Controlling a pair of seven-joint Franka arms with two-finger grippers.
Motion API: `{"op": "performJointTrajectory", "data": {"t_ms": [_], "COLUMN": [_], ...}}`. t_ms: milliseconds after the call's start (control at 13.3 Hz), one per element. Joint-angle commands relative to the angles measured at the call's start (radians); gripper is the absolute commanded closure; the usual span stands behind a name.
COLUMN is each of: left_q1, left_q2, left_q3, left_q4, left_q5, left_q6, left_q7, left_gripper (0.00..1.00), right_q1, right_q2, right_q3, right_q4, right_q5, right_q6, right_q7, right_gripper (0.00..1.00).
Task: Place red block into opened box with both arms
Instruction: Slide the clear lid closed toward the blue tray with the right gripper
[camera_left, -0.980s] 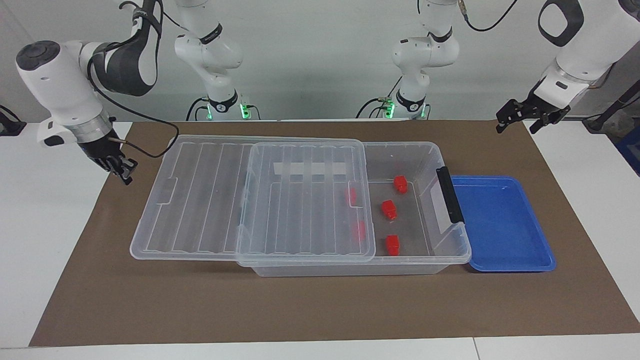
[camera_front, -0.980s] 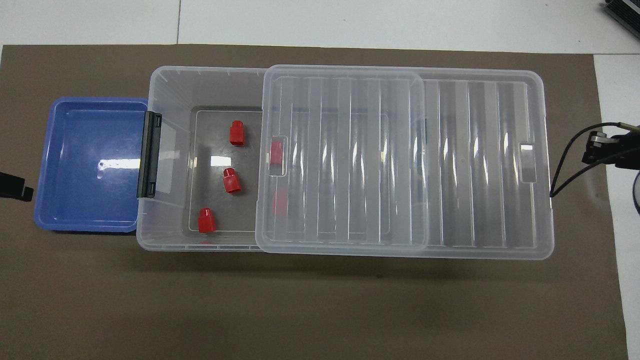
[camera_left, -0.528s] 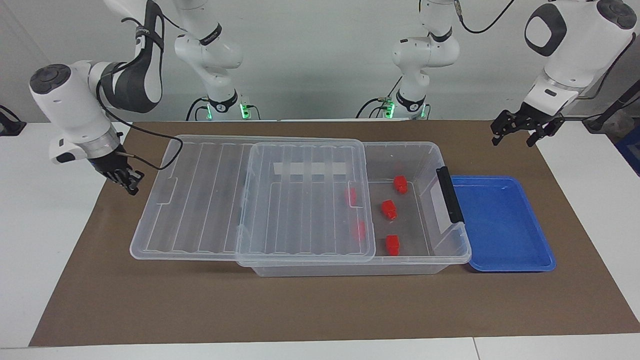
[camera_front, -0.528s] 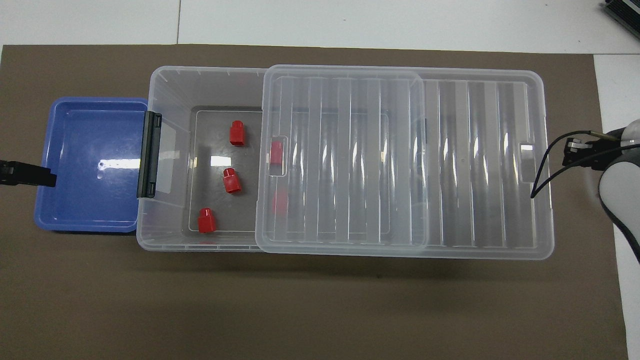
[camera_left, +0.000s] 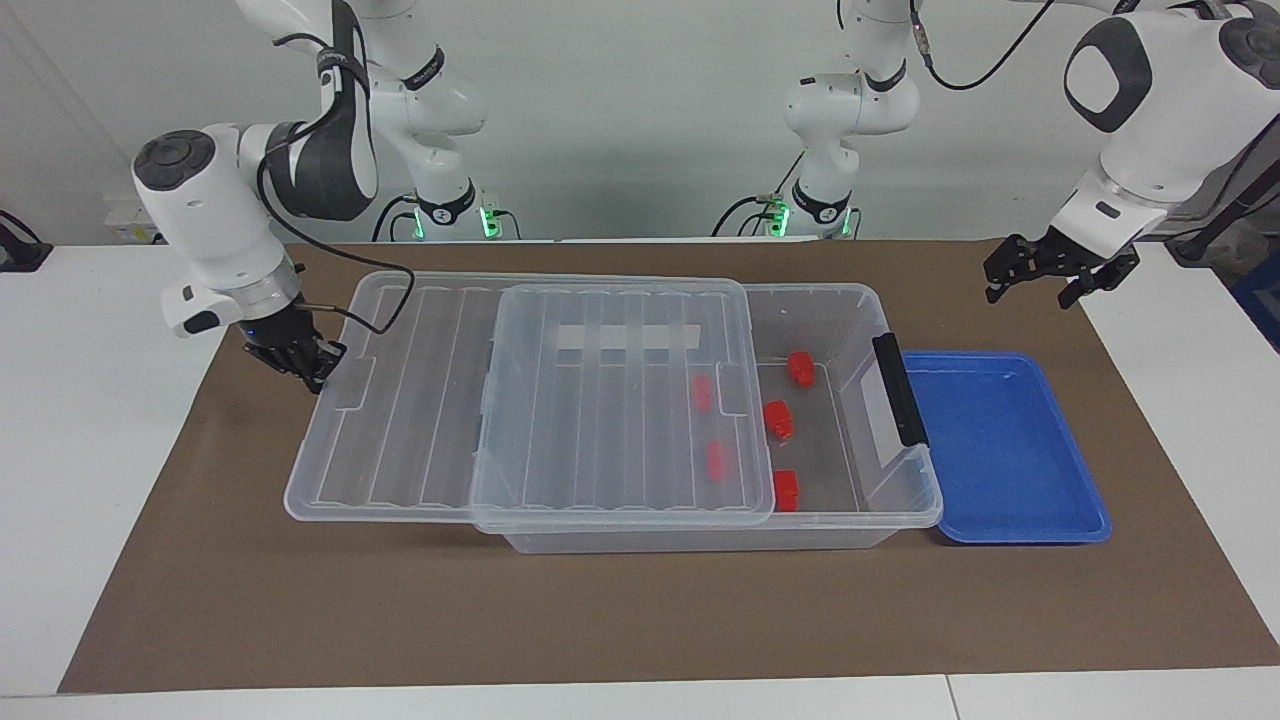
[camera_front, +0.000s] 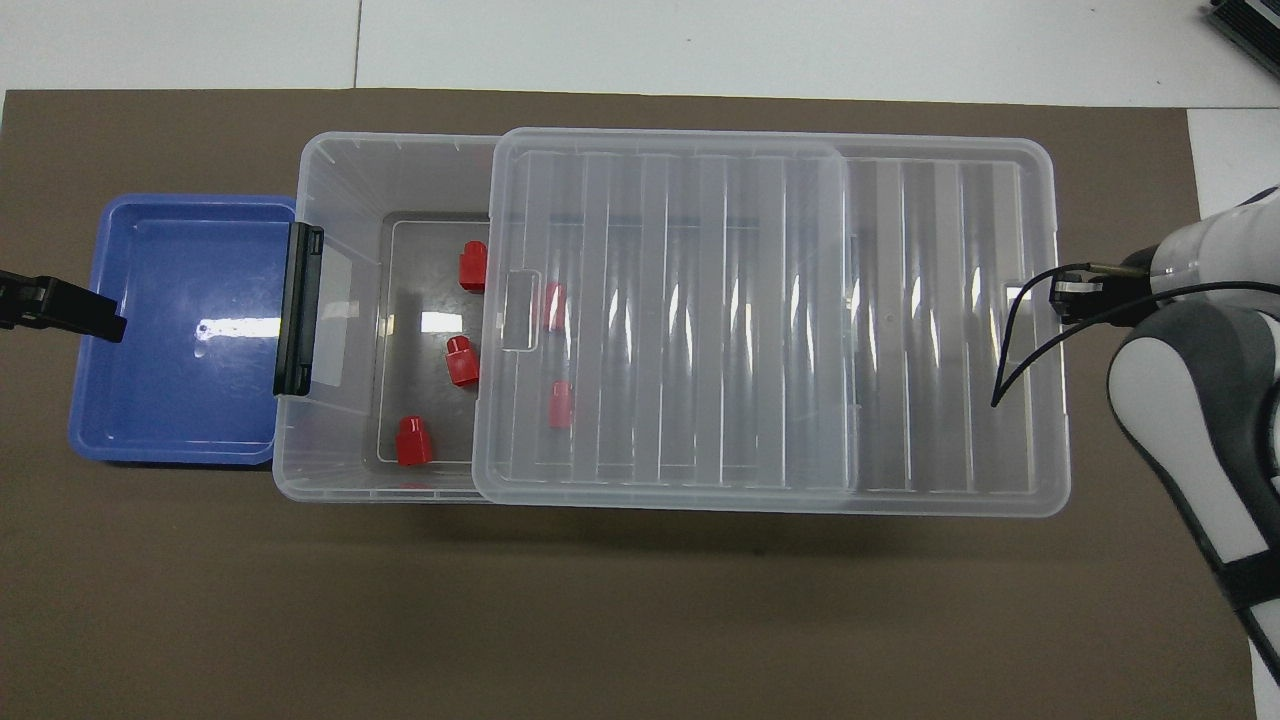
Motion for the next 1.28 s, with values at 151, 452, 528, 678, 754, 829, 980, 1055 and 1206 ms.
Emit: {"op": "performJointTrajectory", "data": {"t_ms": [151, 452, 528, 678, 754, 829, 980, 1055, 1206], "left_q1": [-0.011, -0.012, -0.012, -0.004, 0.000, 0.000, -0.015, -0.015, -0.014], "left_q2": [-0.004, -0.005, -0.008, -0.010, -0.002, -0.002, -0.011, -0.012, -0.005], "left_q3": [0.011, 0.011, 0.013, 0.016, 0.016, 0.016, 0.016, 0.013, 0.013], "left_q4": [0.013, 0.013, 0.018, 0.053, 0.076, 0.081, 0.069, 0.072, 0.079], "left_q5": [0.026, 0.024, 0.024, 0.029, 0.033, 0.033, 0.036, 0.035, 0.029], "left_q6": [-0.032, -0.031, -0.032, -0.050, -0.067, -0.072, -0.066, -0.063, -0.075], "left_q7": [0.029, 0.020, 0.000, -0.031, -0.031, -0.031, -0.040, -0.038, -0.031], "left_gripper": [0.00, 0.00, 0.00, 0.00, 0.00, 0.00, 0.00, 0.00, 0.00], "right_q1": [0.081, 0.160, 0.176, 0.203, 0.209, 0.210, 0.232, 0.232, 0.249], "right_q2": [-0.021, -0.024, -0.025, -0.029, -0.029, -0.029, -0.029, -0.029, -0.029], "right_q3": [0.005, 0.005, 0.005, 0.005, 0.005, 0.005, 0.005, 0.005, 0.005], "right_q4": [-0.015, -0.017, -0.019, -0.019, -0.019, -0.019, -0.019, -0.019, -0.019], "right_q5": [0.005, 0.082, 0.086, 0.086, 0.088, 0.088, 0.090, 0.090, 0.090], "right_q6": [-0.012, -0.026, -0.029, -0.027, -0.027, -0.027, -0.021, -0.019, -0.016], "right_q7": [-0.017, -0.012, 0.009, 0.031, 0.031, 0.031, 0.034, 0.043, 0.048], "right_gripper": [1.00, 1.00, 1.00, 1.00, 1.00, 1.00, 1.00, 1.00, 1.00]}}
